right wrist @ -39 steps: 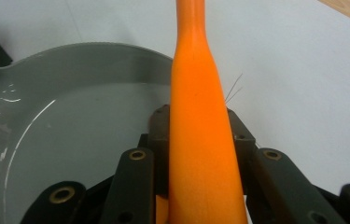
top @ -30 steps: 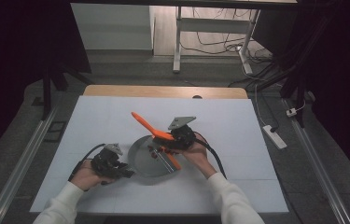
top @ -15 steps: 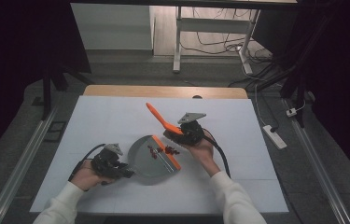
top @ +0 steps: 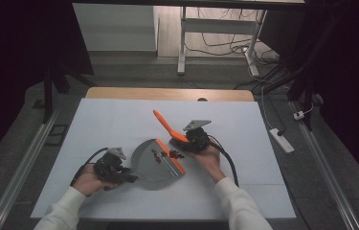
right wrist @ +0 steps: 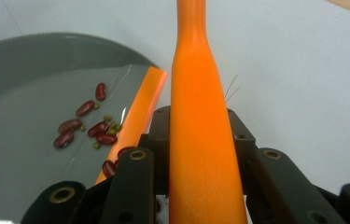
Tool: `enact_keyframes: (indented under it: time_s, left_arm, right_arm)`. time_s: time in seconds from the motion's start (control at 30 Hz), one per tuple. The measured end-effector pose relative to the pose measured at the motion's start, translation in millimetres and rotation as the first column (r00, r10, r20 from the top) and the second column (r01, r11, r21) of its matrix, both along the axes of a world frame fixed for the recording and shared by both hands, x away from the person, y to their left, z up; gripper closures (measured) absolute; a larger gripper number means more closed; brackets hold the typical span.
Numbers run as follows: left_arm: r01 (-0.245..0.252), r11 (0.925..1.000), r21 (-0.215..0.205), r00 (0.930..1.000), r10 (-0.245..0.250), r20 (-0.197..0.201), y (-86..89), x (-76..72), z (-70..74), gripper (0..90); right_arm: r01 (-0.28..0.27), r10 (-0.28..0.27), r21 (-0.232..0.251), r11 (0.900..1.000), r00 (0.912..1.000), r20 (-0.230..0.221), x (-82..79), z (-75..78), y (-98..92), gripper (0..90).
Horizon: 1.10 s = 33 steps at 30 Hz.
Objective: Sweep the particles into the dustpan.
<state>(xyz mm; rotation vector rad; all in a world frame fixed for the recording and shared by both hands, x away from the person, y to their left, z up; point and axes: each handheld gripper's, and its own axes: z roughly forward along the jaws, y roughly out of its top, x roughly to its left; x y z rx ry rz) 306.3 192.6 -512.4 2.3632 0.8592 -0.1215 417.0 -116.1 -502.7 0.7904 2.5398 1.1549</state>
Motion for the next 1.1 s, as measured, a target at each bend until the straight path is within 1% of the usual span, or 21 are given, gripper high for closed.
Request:
enact_keyframes:
  time_s: [0.03,0.1,0.23,0.3,0.43,0.5,0.57,0.63,0.73,0.77,0.8,0.83,0.9,0.93,0.97,1.0,1.03,1.07,1.1]
  left_arm:
    - [0.0,1.0,0.0,1.0,0.0,0.0,-0.1,0.0,0.0,62.0]
    - [0.0,1.0,0.001,1.0,0.0,0.0,-0.2,0.0,0.0,62.0]
    - [-0.001,1.0,0.001,1.0,0.001,0.0,-0.3,-0.2,0.0,62.0]
    - [-0.001,1.0,0.003,1.0,0.001,0.001,-0.7,-0.4,0.0,62.0]
    - [0.0,1.0,0.003,1.0,0.0,0.0,-0.7,-0.3,-0.1,62.0]
    - [0.001,1.0,0.003,1.0,-0.001,-0.001,-0.7,-0.2,-0.3,62.0]
    - [0.001,1.0,0.003,1.0,-0.001,-0.001,-0.7,-0.2,-0.3,62.0]
    - [0.001,1.0,0.003,1.0,-0.001,-0.001,-0.6,-0.2,-0.2,62.0]
    - [0.002,1.0,0.005,1.0,-0.002,-0.001,-0.7,-0.2,-0.3,62.0]
    - [0.002,1.0,0.006,1.0,-0.002,-0.001,-0.8,-0.2,-0.4,62.0]
    - [0.002,1.0,0.005,1.0,-0.002,-0.002,-0.9,-0.1,-0.5,62.0]
    - [0.002,1.0,0.006,1.0,-0.002,-0.001,-0.9,-0.1,-0.5,62.1]
    - [0.002,1.0,0.006,1.0,-0.002,-0.001,-1.0,-0.1,-0.5,62.0]
    - [0.002,1.0,0.007,1.0,-0.002,-0.001,-1.0,-0.1,-0.5,62.0]
    - [0.002,1.0,0.006,1.0,-0.002,-0.002,-1.0,-0.2,-0.4,62.0]
    - [0.002,1.0,0.006,1.0,-0.002,-0.001,-1.0,-0.2,-0.4,62.0]
    - [0.002,1.0,0.006,1.0,-0.002,-0.001,-1.0,-0.2,-0.4,62.0]
    - [0.002,1.0,0.006,1.0,-0.002,-0.002,-0.9,-0.1,-0.4,62.0]
    - [0.003,1.0,0.006,1.0,-0.003,-0.002,-0.8,0.0,-0.5,62.0]
  right_arm:
    - [0.0,0.0,0.0,1.0,1.0,0.0,0.0,0.0,0.0,70.0]
    - [-0.002,0.002,0.019,1.0,0.9998,-0.022,-4.2,-2.0,-1.9,70.0]
    - [-0.004,0.005,0.018,1.0,0.9996,-0.027,-7.9,-1.9,-1.4,70.0]
    - [-0.001,0.003,0.03,1.0,0.9991,-0.042,-10.4,-2.4,-0.3,70.0]
    - [-0.005,0.006,0.031,1.0,0.9992,-0.039,-12.8,-2.8,1.3,70.0]
    - [-0.018,0.02,0.036,0.999,0.9988,-0.045,-15.3,-2.6,3.6,70.0]
    - [-0.026,0.028,0.035,0.999,0.9988,-0.04,-17.3,-2.4,6.3,70.0]
    - [-0.028,0.029,0.035,0.999,0.9986,-0.043,-18.8,-2.0,7.8,70.0]
    - [-0.04,0.041,0.035,0.999,0.9988,-0.028,-23.0,-0.8,12.1,70.0]
    - [-0.053,0.054,0.048,0.997,0.9983,-0.02,-25.8,0.9,14.7,70.0]
    - [-0.053,0.054,0.048,0.997,0.9983,-0.02,-25.8,0.9,14.7,70.0]
    - [-0.078,0.079,0.065,0.995,0.9964,-0.029,-28.5,2.7,18.3,70.0]
    - [-0.087,0.089,0.064,0.994,0.9956,-0.029,-30.4,3.5,21.0,70.1]
    - [-0.115,0.118,0.087,0.989,0.9926,-0.026,-32.9,5.6,24.0,70.1]
    - [-0.115,0.118,0.087,0.989,0.9926,-0.026,-32.9,5.6,24.0,70.1]
    - [-0.119,0.121,0.105,0.987,0.9926,-0.01,-34.2,7.5,24.1,70.1]
    - [-0.118,0.118,0.111,0.987,0.993,0.009,-34.7,9.9,23.4,70.1]
    - [-0.109,0.107,0.115,0.987,0.994,0.021,-34.5,12.5,21.9,70.1]
    - [-0.089,0.086,0.12,0.989,0.9958,0.034,-32.5,16.1,16.4,70.1]
